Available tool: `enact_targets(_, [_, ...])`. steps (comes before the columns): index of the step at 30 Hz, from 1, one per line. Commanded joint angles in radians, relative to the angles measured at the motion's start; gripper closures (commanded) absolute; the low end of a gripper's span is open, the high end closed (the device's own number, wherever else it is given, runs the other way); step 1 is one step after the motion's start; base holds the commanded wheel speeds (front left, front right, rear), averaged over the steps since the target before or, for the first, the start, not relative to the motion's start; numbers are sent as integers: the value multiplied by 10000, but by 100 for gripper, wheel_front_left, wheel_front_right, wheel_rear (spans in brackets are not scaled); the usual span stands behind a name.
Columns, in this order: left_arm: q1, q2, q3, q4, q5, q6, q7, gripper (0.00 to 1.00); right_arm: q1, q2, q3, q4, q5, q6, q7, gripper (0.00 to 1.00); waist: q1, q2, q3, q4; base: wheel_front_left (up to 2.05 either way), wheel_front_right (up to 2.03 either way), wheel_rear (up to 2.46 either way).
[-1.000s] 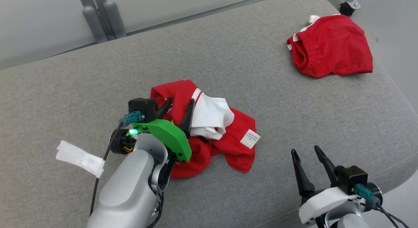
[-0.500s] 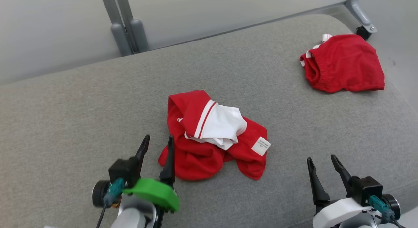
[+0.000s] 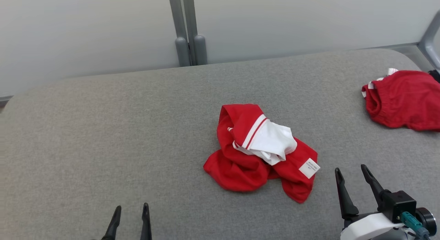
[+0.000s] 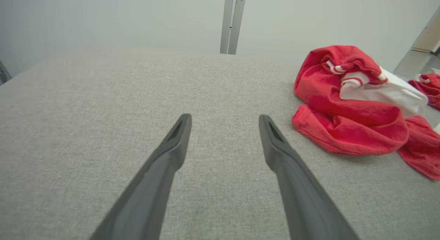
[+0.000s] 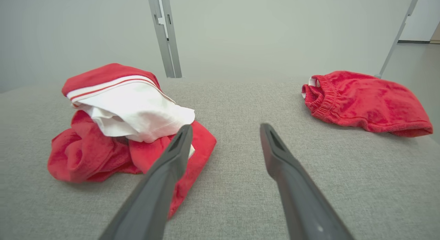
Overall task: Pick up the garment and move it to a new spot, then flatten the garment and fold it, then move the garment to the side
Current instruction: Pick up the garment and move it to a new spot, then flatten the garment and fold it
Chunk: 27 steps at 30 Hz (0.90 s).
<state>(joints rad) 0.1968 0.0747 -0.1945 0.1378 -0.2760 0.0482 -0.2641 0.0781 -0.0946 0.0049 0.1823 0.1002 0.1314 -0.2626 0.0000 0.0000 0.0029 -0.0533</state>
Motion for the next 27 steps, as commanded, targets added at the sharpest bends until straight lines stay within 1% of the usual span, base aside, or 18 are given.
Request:
enact_targets(1, [312, -60, 277, -80, 161, -124, 3, 0, 166, 29, -94, -68, -111, -15, -31, 0, 0, 0, -329, 550, 0, 0, 0])
enact_targets(5, [736, -147, 844, -167, 430, -374, 2, 0, 255, 89, -176, -115, -149, -15, -31, 0, 0, 0, -402, 806, 0, 0, 0])
enact_targets(11, [878, -213, 1198, -206, 685, -644, 2, 0, 352, 158, -132, -49, -189, -15, -31, 0, 0, 0, -474, 1019, 0, 0, 0])
enact_targets(14, [866, -235, 1247, -236, 627, -693, 2, 0, 354, 188, -90, -17, -216, -15, -31, 0, 0, 0, -499, 1039, 0, 0, 0])
enact_targets(19, [875, -236, 1157, -320, 441, -639, 2, 0, 242, 220, -12, 0, -233, -15, -31, 0, 0, 0, -503, 970, 0, 0, 0])
enact_targets(27, [672, -234, 1053, -544, 448, -912, 1, 0, 205, 233, 66, 39, -186, -15, -31, 0, 0, 0, -492, 696, 0, 0, 0])
